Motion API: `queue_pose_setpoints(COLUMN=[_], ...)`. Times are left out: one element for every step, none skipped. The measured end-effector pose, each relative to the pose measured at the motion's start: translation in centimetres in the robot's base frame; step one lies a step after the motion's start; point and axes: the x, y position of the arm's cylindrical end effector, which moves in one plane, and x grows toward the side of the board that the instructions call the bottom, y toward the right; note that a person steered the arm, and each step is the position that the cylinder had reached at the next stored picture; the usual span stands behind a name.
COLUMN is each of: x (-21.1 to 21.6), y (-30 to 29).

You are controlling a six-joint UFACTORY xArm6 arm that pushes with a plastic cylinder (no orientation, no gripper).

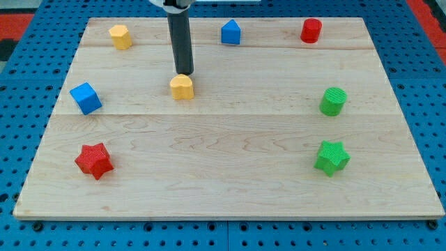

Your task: Place the yellow heart in between red star and green star

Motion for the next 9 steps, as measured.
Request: queue_pose_setpoints(x=[3.0,3.9,6.9,10.1,11.3,10.0,12.0,13.8,15.4], y=[-0.1,-2.5,-2.0,2.3,5.6,7.8,9.0,8.2,8.1])
